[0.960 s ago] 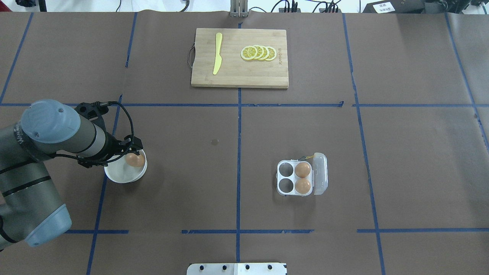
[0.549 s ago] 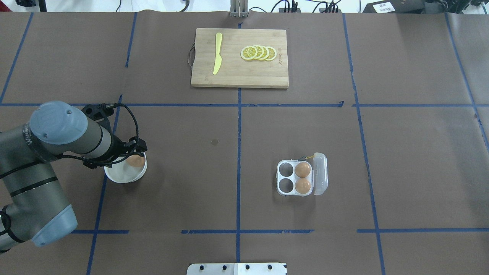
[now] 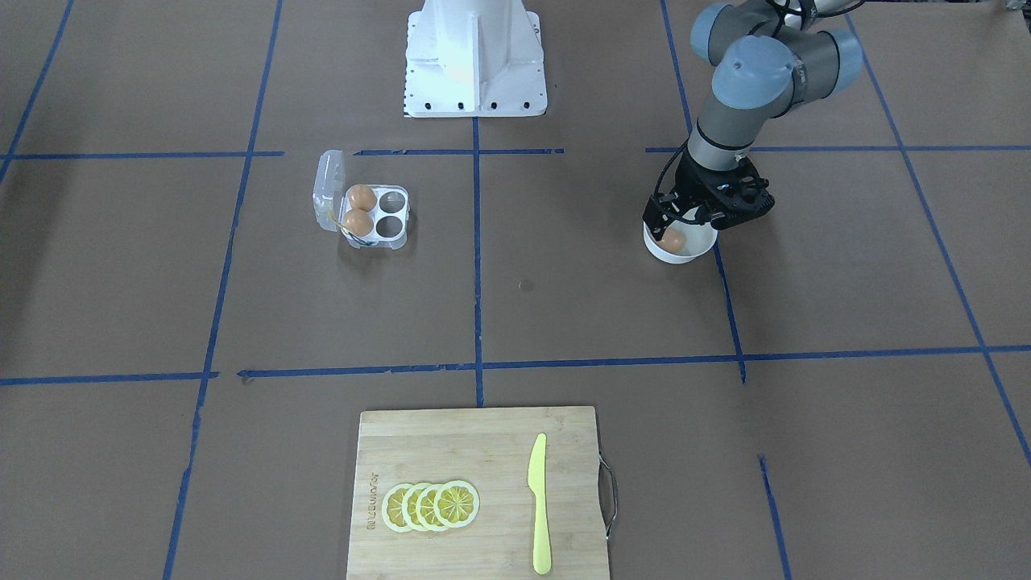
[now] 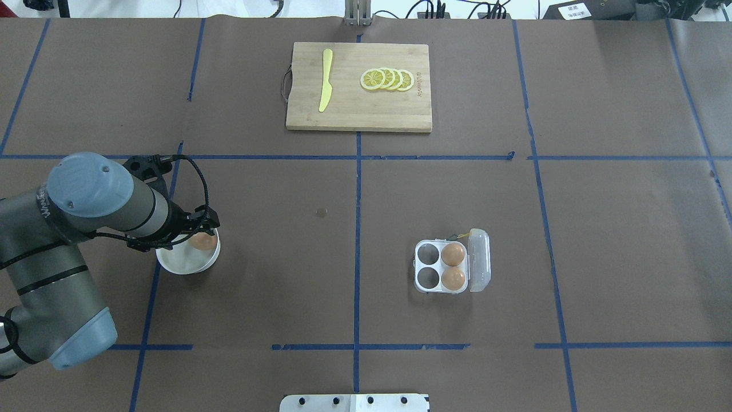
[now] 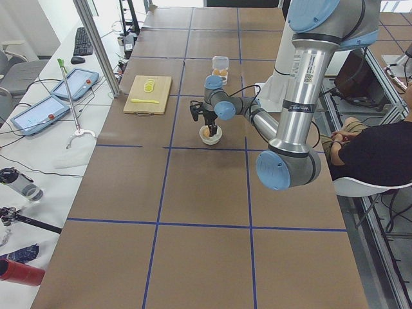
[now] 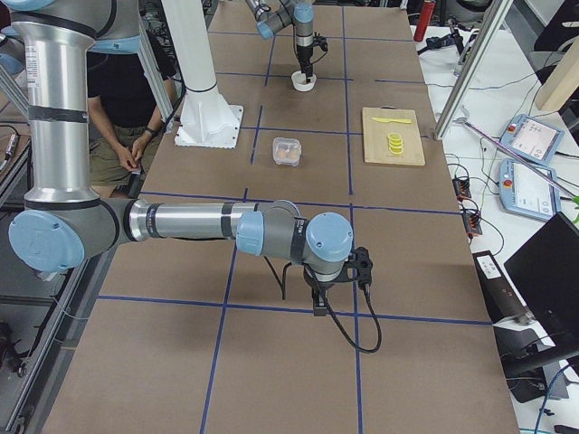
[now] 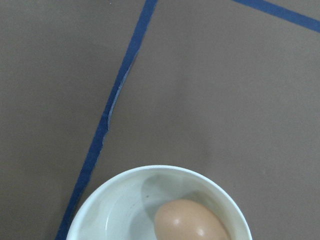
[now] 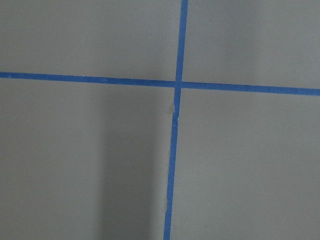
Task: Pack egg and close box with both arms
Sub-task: 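Close the left gripper around the brown egg in the bowl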
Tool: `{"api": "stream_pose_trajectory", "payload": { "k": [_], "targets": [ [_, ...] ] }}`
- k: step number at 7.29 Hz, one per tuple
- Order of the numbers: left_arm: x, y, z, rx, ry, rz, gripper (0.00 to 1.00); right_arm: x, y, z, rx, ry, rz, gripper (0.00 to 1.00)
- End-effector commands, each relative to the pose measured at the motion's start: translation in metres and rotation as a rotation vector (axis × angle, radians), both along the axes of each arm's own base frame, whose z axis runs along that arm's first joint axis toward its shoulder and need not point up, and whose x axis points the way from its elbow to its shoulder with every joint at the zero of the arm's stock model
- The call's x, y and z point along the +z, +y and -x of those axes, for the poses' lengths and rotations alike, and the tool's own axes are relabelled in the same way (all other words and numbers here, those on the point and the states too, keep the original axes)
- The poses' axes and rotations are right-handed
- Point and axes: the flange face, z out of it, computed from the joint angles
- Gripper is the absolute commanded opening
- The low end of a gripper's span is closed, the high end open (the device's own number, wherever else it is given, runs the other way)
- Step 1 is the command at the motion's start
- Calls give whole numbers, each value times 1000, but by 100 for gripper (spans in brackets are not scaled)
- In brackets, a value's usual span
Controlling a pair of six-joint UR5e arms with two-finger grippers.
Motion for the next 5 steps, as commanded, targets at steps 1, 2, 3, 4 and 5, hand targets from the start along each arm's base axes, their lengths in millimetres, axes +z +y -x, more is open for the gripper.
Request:
{"api": "stream_pose_trajectory", "payload": {
  "k": [1,2,3,4,5],
  "targets": [
    [1,1,-1,2,-2,1,87,0,0,0,1,0,0,100],
    [3,2,-3,5,-6,3,87,0,0,0,2,0,1,100],
    [5,2,-4,7,-10,6,87,-1,-1,0,2,0,0,100],
    [5,4,-6,11,-10,6,87,0,0,0,2,0,1,100],
    [8,5,-9,15,-15,8,87,0,0,0,0,0,-1,100]
  ]
}}
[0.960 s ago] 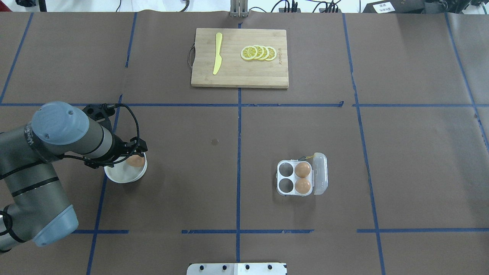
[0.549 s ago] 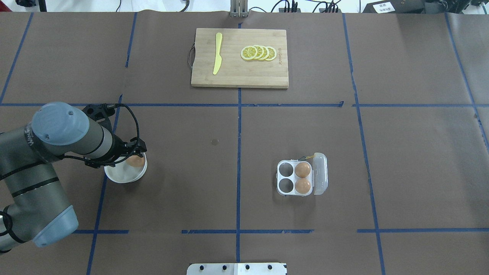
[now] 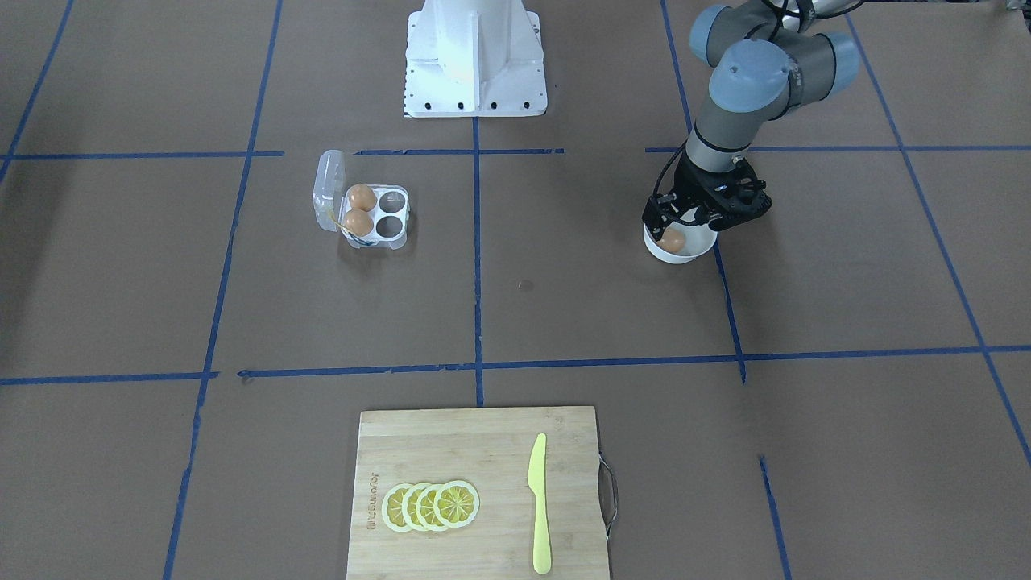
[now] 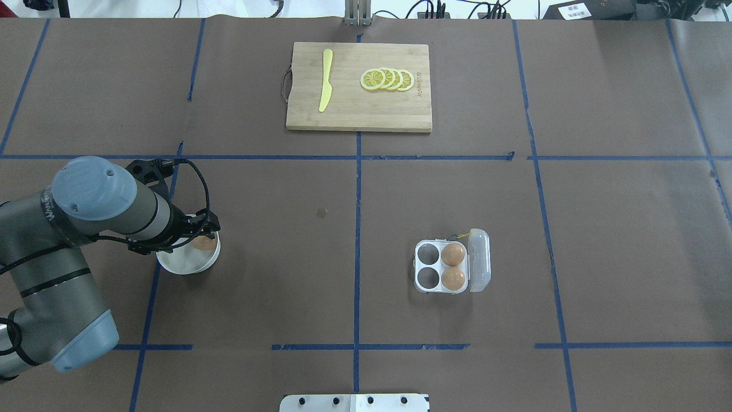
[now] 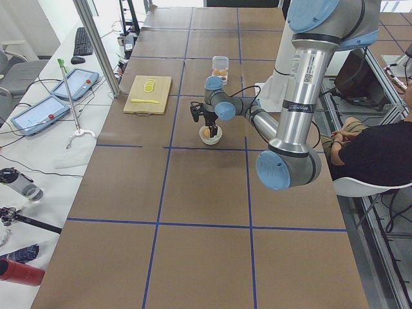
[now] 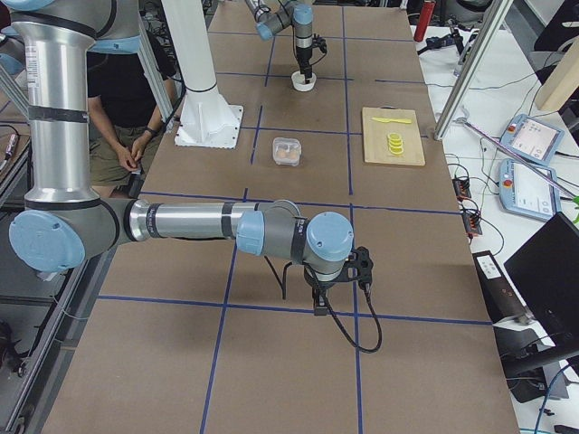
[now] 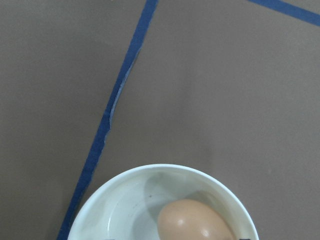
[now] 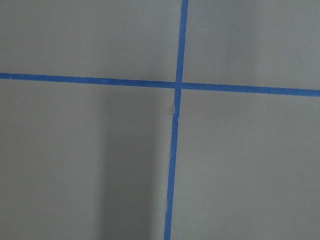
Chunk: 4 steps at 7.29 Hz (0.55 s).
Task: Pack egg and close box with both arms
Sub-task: 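Close the left gripper around the brown egg in the bowl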
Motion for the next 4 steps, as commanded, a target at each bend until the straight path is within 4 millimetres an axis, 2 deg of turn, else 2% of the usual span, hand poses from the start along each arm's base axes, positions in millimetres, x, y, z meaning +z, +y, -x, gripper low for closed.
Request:
{"api": "stream_pose_trajectory", "payload": {
  "k": [1,4],
  "targets": [
    [4,4,-6,10,-8,5,87,0,0,0,-2,0,-1,100],
    [11,5,-11,17,-19,11,87,1,0,0,-3,0,-1,100]
  ]
}}
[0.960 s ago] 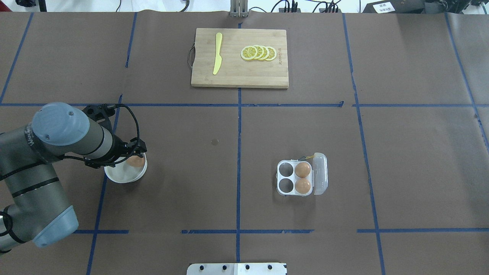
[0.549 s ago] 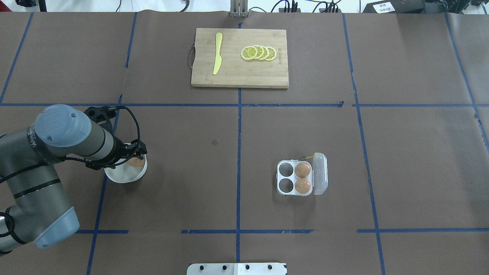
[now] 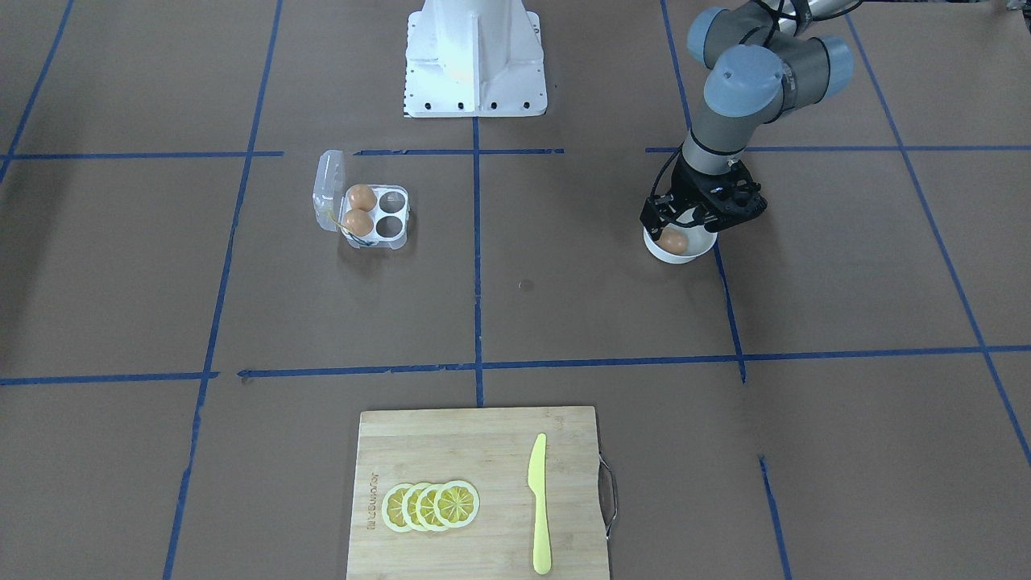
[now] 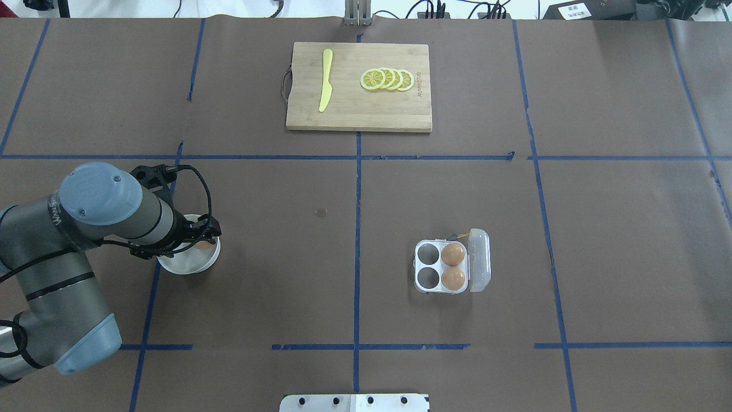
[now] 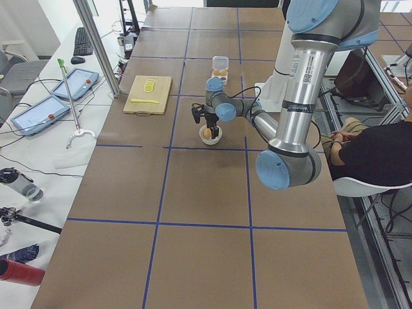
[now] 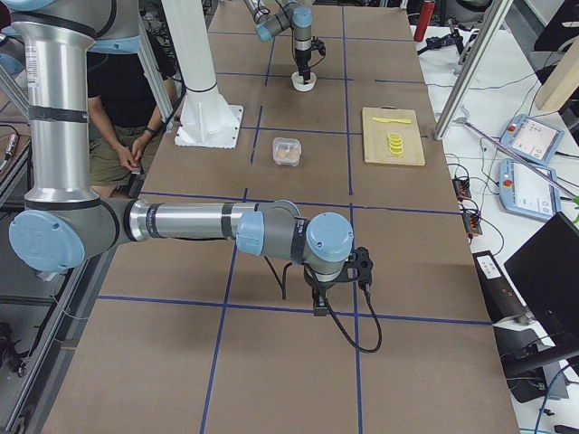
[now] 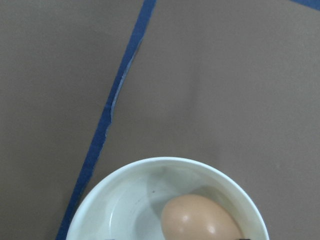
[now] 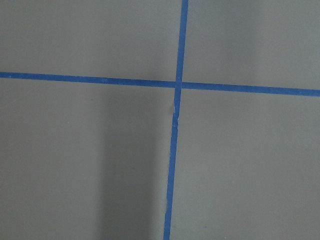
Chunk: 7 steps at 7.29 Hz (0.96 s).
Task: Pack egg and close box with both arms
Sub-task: 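Close the left gripper around the brown egg in the bowl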
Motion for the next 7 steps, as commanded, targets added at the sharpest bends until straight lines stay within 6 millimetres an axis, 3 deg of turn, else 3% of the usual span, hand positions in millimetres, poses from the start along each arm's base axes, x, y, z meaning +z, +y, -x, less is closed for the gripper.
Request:
{"api": "stream_pose_trajectory", "payload": {
  "k": [1,5,7],
  "targets": [
    [5,1,-3,5,-8,5,86,0,0,0,0,0,2,100],
    [4,1,-3,3,-7,5,76,0,0,0,0,0,0,100],
    [4,1,-3,2,-8,4,75,0,0,0,0,0,0,100]
  ]
}}
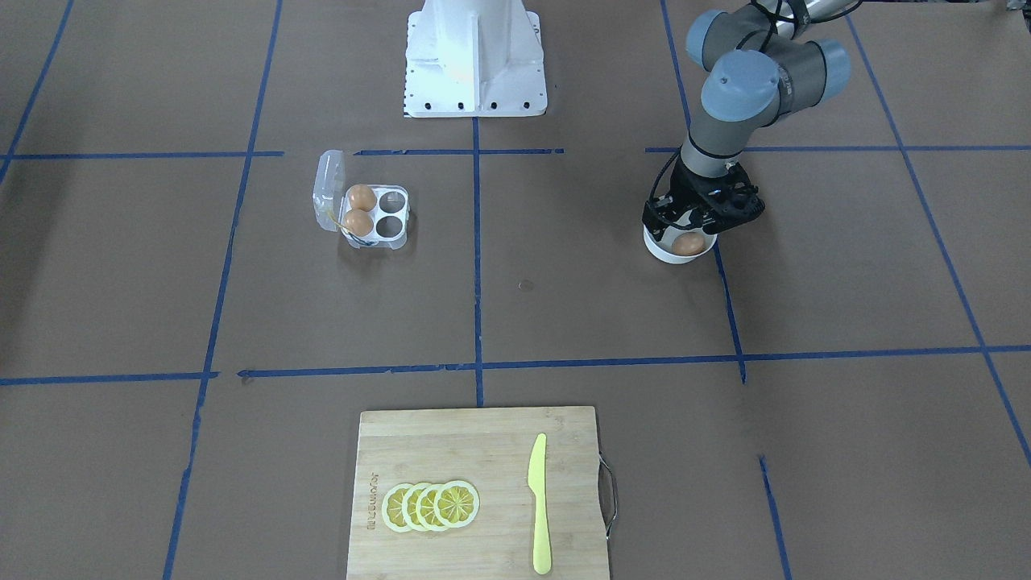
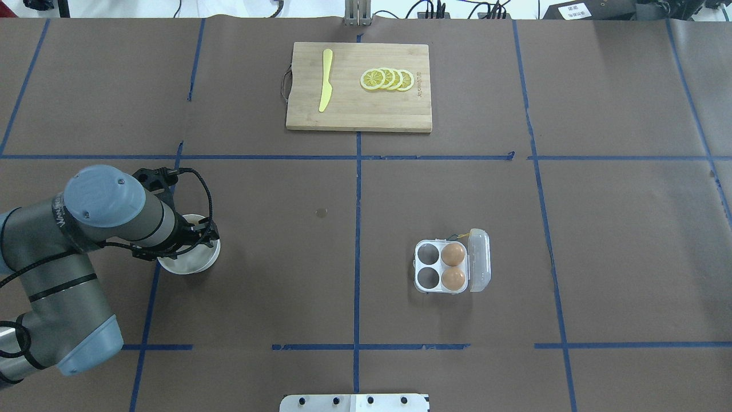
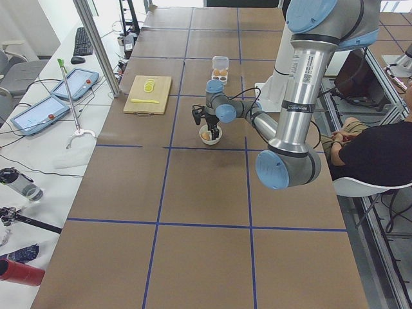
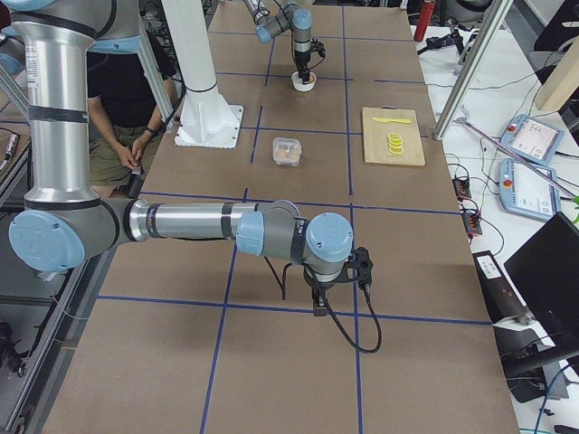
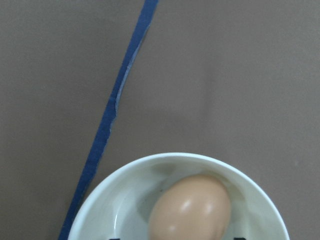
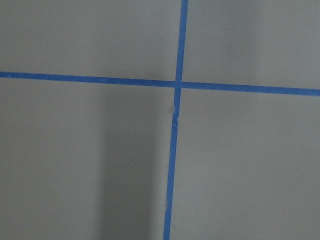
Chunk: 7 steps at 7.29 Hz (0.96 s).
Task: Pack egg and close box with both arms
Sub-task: 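Close the left gripper around the brown egg in the bowl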
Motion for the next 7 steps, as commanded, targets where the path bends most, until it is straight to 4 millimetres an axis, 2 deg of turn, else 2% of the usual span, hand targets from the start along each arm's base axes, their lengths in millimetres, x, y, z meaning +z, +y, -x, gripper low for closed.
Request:
{"api": "stream_pose_trajectory", "payload": {
  "k": [1,7],
  "targets": [
    [1,0,-1,1,-2,0,75,1,0,0,0,1,2,100],
    [7,-1,-1,-1,-13,6,75,5,1,0,-1,2,10,100]
  ]
}}
